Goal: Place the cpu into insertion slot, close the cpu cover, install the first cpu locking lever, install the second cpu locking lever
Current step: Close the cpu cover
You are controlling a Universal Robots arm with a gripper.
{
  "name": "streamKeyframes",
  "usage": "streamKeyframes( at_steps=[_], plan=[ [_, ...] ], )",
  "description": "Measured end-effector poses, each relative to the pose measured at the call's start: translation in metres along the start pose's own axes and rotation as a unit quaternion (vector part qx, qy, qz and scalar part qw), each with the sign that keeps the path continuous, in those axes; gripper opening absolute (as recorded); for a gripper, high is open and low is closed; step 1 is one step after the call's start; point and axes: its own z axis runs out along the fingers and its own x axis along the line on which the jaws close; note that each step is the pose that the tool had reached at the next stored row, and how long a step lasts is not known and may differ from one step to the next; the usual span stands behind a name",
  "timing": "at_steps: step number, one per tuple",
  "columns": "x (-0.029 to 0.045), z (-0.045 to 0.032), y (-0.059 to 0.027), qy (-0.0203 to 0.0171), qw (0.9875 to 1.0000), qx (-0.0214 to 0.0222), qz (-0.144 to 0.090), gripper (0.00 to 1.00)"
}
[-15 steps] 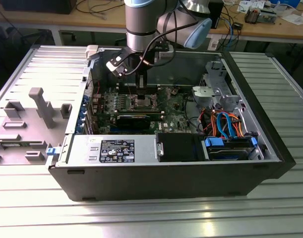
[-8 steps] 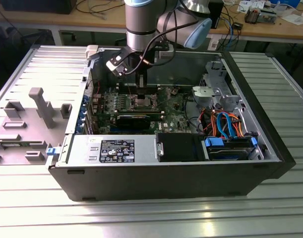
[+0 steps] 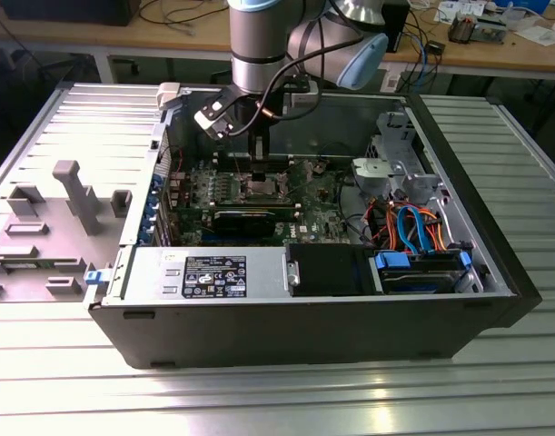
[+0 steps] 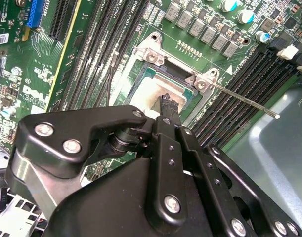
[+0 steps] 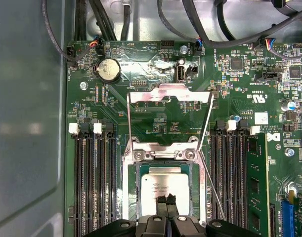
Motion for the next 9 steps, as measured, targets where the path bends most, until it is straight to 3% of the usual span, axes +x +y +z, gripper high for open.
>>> streamKeyframes(
  at_steps=[4,9],
  plan=[
    [-0.0001,-0.0018,0.0,-0.0001,1.0,0.0,0.0,0.11],
    [-0.0006,-0.011,0.0003,0.0,1.0,0.0,0.0,0.11]
  ],
)
